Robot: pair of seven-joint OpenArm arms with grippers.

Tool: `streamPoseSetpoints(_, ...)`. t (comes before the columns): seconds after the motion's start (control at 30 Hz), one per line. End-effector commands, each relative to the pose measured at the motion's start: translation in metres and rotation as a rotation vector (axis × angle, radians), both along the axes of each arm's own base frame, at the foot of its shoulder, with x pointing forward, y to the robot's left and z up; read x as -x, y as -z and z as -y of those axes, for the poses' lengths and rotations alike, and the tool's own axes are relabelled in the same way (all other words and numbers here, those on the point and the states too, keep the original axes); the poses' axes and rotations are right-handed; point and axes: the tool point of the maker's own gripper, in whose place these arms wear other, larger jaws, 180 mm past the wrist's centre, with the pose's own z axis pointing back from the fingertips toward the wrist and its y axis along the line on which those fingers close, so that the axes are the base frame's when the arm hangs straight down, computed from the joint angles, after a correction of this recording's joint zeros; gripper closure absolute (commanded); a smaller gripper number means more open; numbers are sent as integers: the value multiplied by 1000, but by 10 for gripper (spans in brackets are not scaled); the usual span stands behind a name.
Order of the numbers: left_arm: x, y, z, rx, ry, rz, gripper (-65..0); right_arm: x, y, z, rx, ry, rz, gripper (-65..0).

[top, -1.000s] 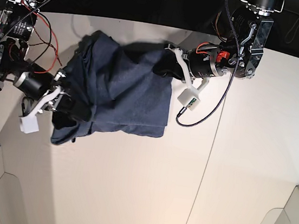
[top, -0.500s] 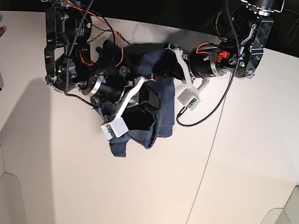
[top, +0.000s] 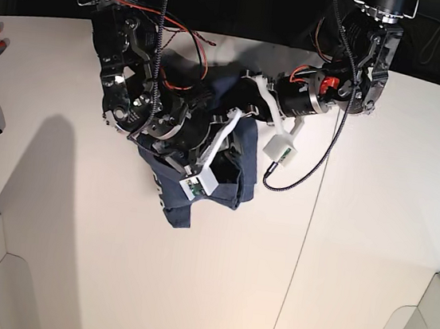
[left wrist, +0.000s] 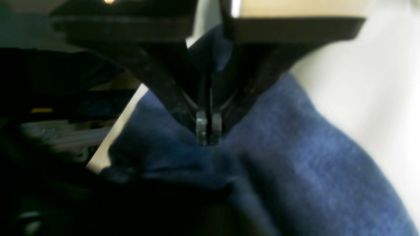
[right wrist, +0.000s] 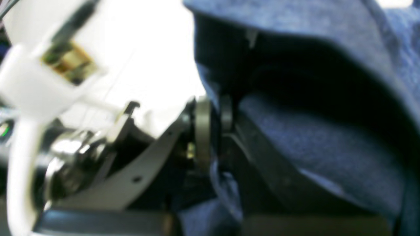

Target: Layout the t-shirt on the table in an organized manner, then fold the t-shirt properly

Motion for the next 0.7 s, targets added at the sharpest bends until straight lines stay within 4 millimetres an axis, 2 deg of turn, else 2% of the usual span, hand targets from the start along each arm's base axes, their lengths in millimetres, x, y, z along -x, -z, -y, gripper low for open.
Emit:
streamPoseSetpoints(0.0, -11, -13, 2, 30, -10, 43, 0, -12, -14, -10, -41, 10, 39, 0)
streamPoseSetpoints(0.23, -12, -13, 2, 23, -2, 40, 0, -21, 2, -27, -39, 9, -28, 0)
streamPoseSetpoints(0.43, -11, -12, 2, 20, 3, 36, 0, -29, -4, -41, -62, 0, -28, 0)
streamPoseSetpoints(0.47, -11, -12, 2, 20, 3, 35, 0, -29, -6, -44, -69, -1, -29, -30)
streamPoseSetpoints(0.53, -10, -11, 2, 19, 5, 33, 0, -27, -9, -50, -88, -19, -27, -149)
streamPoseSetpoints(0.57, -10, -11, 2, 19, 5, 33, 0, -25, -12, -54, -108, -44, -23, -183)
streamPoseSetpoints(0.67, -10, -11, 2, 18, 6, 33, 0, -17, -22, -66, -189, -96, -33, -194)
